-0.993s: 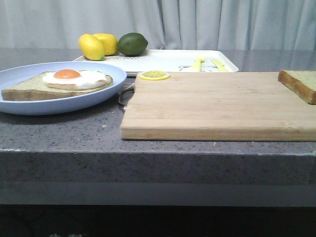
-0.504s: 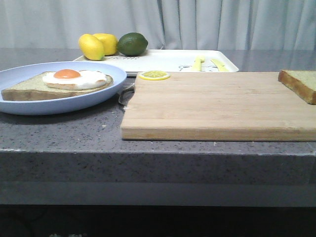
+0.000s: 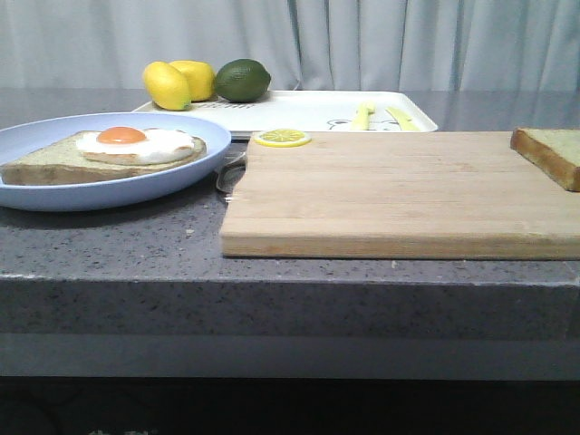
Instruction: Place bread and move sandwich to tray
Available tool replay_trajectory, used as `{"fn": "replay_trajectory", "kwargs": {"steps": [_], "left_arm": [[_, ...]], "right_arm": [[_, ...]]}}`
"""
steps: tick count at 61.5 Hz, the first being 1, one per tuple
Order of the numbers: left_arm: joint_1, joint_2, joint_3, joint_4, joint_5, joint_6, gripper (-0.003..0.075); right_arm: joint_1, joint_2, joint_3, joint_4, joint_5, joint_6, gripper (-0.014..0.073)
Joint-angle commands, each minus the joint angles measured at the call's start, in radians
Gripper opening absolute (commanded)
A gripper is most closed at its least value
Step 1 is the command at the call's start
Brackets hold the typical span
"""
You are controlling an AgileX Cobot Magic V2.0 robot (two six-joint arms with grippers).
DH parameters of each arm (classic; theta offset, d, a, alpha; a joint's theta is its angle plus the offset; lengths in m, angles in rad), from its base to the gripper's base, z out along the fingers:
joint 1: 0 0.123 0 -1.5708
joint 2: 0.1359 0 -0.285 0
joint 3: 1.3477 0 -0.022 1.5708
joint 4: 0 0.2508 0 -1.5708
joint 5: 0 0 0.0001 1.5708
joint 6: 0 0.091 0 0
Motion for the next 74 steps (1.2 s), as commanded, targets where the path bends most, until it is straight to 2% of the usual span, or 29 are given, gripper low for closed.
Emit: {"fn": "replay_trajectory", "kwargs": {"steps": [1, 10, 22, 30, 40, 45, 50, 52, 61, 64, 67, 74], "left_arm": [[0.002, 0.048, -0.113, 0.001, -0.092, -0.011, -0.002], [0.002, 0.223, -0.251, 0.015, -0.046, 0.0, -0.002], [0.002, 0.46, -0.373, 0.08, 0.002, 0.012, -0.002], [0.002, 0.54, -0.414, 0.08, -0.004, 0.012, -0.002], [0.002, 0.55, -0.414, 0.08, -0.046, 0.012, -0.002], [0.002, 0.55, -0.414, 0.08, -0.048, 0.012, -0.001], [0.002, 0.55, -0.414, 0.08, -0.048, 0.012, 0.0076], [0.002, 0.55, -0.414, 0.08, -0.05, 0.012, 0.0137], [0.002, 0.55, -0.414, 0.08, -0.055, 0.012, 0.0498], [0.002, 0.55, -0.414, 0.08, -0.055, 0.012, 0.0565], [0.002, 0.55, -0.414, 0.08, -0.055, 0.012, 0.0594], [0.002, 0.55, -0.414, 0.08, -0.055, 0.012, 0.0573]], "right_arm": [[-0.005, 0.076, -0.123, 0.007, -0.012, -0.001, -0.006], [-0.005, 0.285, -0.294, 0.007, 0.031, -0.001, -0.006], [-0.005, 0.501, -0.419, 0.007, 0.017, -0.001, -0.006], [-0.005, 0.547, -0.432, 0.007, -0.001, -0.001, -0.006], [-0.005, 0.547, -0.432, 0.007, -0.003, -0.001, -0.0056], [-0.005, 0.547, -0.432, 0.007, -0.003, -0.001, -0.0019], [-0.005, 0.547, -0.432, 0.007, -0.003, -0.001, 0.0099], [-0.005, 0.547, -0.432, 0.007, -0.003, -0.001, 0.0154], [-0.005, 0.547, -0.43, 0.007, 0.001, -0.001, 0.0559], [-0.005, 0.547, -0.429, 0.007, 0.002, -0.001, 0.067], [-0.005, 0.547, -0.428, 0.006, 0.001, -0.001, 0.0649], [-0.005, 0.547, -0.428, 0.006, 0.0, -0.001, 0.064]]}}
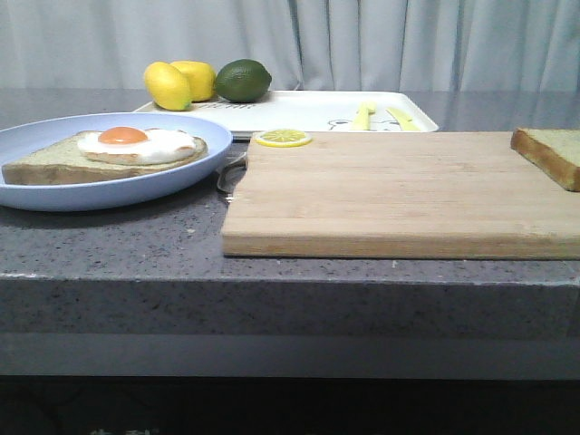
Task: Place bread and move sandwich to tray
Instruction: 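Grasp the edge of the bread slice with the right gripper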
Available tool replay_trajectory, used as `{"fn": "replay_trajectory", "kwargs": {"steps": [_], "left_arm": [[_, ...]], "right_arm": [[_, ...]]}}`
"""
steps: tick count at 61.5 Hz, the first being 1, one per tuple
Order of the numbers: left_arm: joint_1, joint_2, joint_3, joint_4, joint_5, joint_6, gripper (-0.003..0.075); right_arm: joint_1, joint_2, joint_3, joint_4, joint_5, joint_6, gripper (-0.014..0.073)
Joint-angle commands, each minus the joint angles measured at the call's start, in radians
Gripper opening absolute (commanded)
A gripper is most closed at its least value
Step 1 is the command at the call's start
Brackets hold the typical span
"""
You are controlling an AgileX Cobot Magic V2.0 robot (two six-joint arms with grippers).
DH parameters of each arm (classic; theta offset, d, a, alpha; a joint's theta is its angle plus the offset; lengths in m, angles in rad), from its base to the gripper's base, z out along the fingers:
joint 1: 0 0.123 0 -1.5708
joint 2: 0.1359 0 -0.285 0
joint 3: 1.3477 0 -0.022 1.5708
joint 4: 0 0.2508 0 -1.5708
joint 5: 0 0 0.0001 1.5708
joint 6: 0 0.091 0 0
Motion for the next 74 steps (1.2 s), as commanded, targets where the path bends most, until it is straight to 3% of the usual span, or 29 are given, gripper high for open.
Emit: {"fn": "replay_trajectory", "kwargs": {"steps": [1, 26, 35, 48, 59, 65, 74], "left_arm": [[0.002, 0.007, -0.04, 0.002, -0.088, 0.002, 0.0569], [-0.007, 0.02, -0.04, -0.002, -0.073, 0.0, 0.0542], [-0.09, 0.086, -0.074, -0.002, -0.073, 0.0, 0.0542], [-0.239, 0.187, -0.154, -0.002, 0.057, 0.0, 0.0542], [-0.263, 0.205, -0.156, -0.002, 0.034, 0.0, 0.0542], [-0.263, 0.205, -0.156, -0.002, 0.034, 0.0, 0.0542], [-0.263, 0.205, -0.156, -0.002, 0.034, 0.0, 0.0542]], "right_arm": [[-0.005, 0.008, -0.033, 0.003, -0.082, -0.001, 0.064], [-0.005, 0.008, -0.033, 0.003, -0.081, -0.001, 0.064], [-0.005, 0.008, -0.033, 0.004, -0.078, -0.001, 0.064], [-0.005, 0.034, -0.043, 0.004, -0.026, -0.001, 0.064], [-0.011, 0.102, -0.09, 0.003, 0.037, 0.001, 0.064], [-0.081, 0.203, -0.172, -0.002, 0.165, 0.037, 0.064], [-0.278, 0.401, -0.319, 0.001, 0.256, 0.054, 0.064]]}}
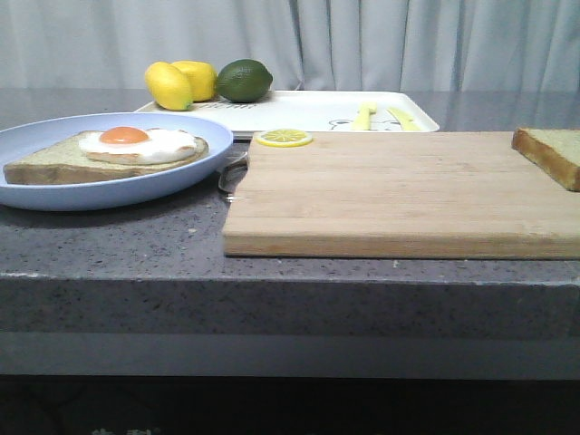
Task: Place bread and move sandwich to tray
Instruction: 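Grasp the edge of the bread slice with the right gripper, then lift the bread with the right gripper and carry it over the egg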
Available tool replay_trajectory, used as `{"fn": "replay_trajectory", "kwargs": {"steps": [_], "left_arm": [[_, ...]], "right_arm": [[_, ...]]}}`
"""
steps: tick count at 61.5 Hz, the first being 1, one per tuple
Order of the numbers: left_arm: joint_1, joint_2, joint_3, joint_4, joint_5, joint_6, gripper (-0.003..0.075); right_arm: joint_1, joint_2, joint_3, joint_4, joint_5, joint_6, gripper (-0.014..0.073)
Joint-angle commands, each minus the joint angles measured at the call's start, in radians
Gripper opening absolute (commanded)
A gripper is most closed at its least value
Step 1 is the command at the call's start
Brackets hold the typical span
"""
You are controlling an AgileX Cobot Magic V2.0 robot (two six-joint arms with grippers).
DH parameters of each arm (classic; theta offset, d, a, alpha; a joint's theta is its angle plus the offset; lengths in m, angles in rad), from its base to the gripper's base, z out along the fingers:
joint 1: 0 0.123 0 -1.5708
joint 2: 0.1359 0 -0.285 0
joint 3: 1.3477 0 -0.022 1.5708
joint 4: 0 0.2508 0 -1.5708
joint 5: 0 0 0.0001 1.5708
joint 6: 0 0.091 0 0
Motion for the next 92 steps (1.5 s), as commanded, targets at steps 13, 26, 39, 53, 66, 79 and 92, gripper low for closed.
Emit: {"fn": "replay_trajectory", "kwargs": {"steps": [13, 26, 39, 53, 66, 79, 92], "left_arm": [[-0.01, -0.001, -0.04, -0.002, -0.076, 0.0, 0.0542], [-0.01, 0.0, -0.04, -0.002, -0.076, 0.0, 0.0542], [-0.01, 0.0, -0.04, -0.002, -0.076, 0.0, 0.0524], [-0.01, 0.0, -0.04, -0.002, -0.076, 0.0, 0.0478], [-0.01, 0.0, -0.04, -0.002, -0.076, 0.0, 0.0443], [-0.01, 0.0, -0.04, -0.002, -0.076, 0.0, 0.0401], [-0.01, 0.0, -0.04, -0.002, -0.076, 0.0, 0.0354]], "right_arm": [[-0.194, 0.337, -0.251, 0.01, 0.106, -0.012, 0.064], [-0.269, 0.553, -0.363, 0.154, 0.236, -0.187, 0.064], [-0.365, 0.672, -0.383, 0.425, 0.341, -0.4, 0.064], [-0.369, 0.732, -0.383, 0.549, 0.389, -0.466, 0.062], [-0.369, 0.732, -0.383, 0.549, 0.409, -0.466, 0.0305], [-0.369, 0.732, -0.383, 0.555, 0.455, -0.466, -0.0067], [-0.369, 0.665, -0.383, 0.722, 0.529, -0.466, -0.0069]]}}
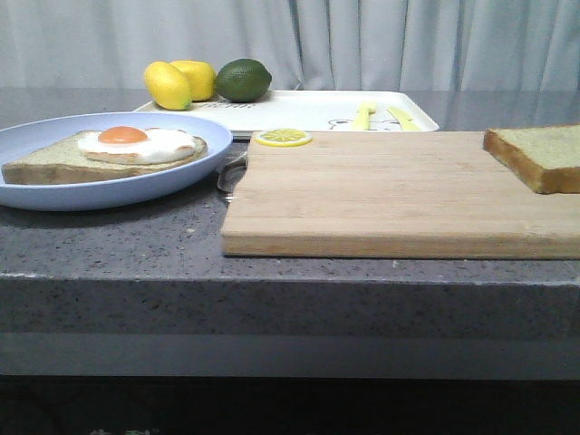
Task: Place bread and move sandwich to tray
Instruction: 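Lift the bread with the right gripper and carry it over the egg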
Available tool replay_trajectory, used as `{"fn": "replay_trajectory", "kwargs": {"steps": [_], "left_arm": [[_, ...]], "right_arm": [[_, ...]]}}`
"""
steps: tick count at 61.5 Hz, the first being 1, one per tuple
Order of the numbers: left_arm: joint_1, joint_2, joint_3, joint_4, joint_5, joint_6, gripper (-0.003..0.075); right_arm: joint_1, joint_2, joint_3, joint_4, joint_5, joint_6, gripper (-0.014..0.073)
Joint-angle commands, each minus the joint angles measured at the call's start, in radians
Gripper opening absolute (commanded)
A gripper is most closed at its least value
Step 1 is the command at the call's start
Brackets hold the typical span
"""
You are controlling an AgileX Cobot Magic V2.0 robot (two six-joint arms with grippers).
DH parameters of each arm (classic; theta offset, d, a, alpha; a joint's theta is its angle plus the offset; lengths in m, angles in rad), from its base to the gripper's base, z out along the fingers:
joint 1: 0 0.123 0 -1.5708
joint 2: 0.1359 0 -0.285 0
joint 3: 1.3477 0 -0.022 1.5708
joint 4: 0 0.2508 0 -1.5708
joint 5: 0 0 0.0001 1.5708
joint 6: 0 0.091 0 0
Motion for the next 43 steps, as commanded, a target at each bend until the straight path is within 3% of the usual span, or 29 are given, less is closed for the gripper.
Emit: {"fn": "replay_trajectory", "kwargs": {"steps": [1, 16, 27, 43], "left_arm": [[-0.006, 0.0, -0.04, -0.002, -0.076, 0.0, 0.0351], [-0.006, 0.0, -0.04, -0.002, -0.076, 0.0, 0.03], [-0.006, 0.0, -0.04, -0.002, -0.076, 0.0, 0.0256], [-0.006, 0.0, -0.04, -0.002, -0.076, 0.0, 0.0195]], "right_arm": [[-0.003, -0.088, -0.03, 0.15, 0.053, -0.011, -0.0069], [0.076, -0.193, -0.03, 0.467, 0.089, -0.012, -0.0069], [0.341, -0.187, -0.029, 0.591, -0.04, -0.034, -0.0069], [0.777, -0.094, -0.029, 0.792, -0.449, -0.045, -0.0069]]}}
